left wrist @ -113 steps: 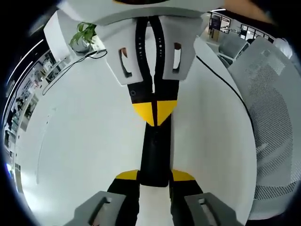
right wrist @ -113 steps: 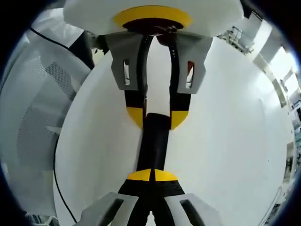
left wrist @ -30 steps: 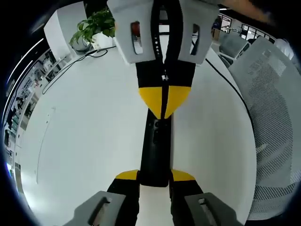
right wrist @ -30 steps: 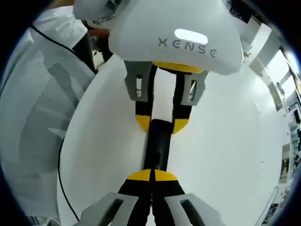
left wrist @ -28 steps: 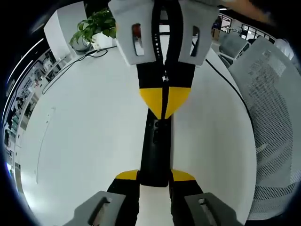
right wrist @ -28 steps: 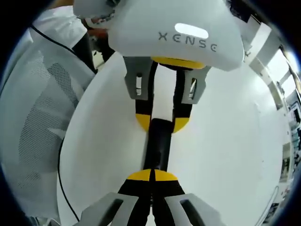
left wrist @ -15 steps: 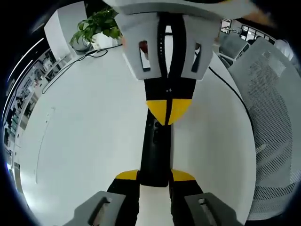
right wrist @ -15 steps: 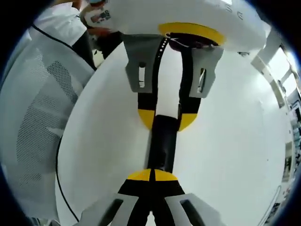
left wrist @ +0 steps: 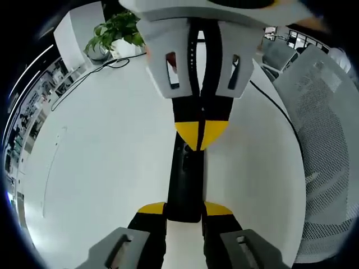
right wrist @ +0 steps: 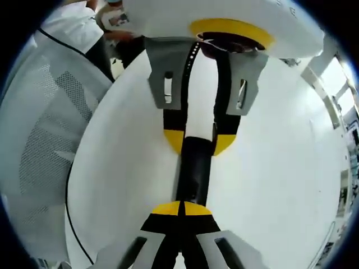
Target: Press the specified remote control buttons in sequence, fully releasing each button before pressing the next.
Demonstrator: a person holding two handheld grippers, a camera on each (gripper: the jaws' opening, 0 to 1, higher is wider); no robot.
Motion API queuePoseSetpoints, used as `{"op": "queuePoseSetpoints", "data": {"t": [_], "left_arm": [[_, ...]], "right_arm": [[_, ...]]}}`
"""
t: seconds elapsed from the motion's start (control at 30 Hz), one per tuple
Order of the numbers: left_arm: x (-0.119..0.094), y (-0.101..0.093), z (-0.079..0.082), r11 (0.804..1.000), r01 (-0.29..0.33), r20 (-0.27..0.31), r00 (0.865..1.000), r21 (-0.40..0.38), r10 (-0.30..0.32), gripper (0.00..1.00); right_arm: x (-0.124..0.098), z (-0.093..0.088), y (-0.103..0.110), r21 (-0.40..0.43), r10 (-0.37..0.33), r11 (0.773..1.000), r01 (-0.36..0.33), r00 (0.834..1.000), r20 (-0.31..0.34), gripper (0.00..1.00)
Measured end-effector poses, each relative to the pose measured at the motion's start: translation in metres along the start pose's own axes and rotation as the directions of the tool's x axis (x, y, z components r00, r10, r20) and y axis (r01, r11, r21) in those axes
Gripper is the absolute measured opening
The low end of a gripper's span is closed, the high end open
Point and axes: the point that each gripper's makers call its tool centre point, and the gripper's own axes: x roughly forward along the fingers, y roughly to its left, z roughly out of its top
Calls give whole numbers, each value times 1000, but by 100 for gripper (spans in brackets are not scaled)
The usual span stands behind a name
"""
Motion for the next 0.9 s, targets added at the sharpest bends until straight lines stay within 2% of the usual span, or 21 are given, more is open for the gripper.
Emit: {"op": "queuePoseSetpoints", "data": {"t": [0.27,0.9], "left_arm": [[0,0,0,1000,3,-1,1000,-2,-3,22],[0,0,0,1000,-2,-1,1000,1,2,22]], "right_arm": [[1,1,1,8,17,1000,-17,1000,6,0],[-1,0,0,-5,5,1000,-5,1000,0,0]]}}
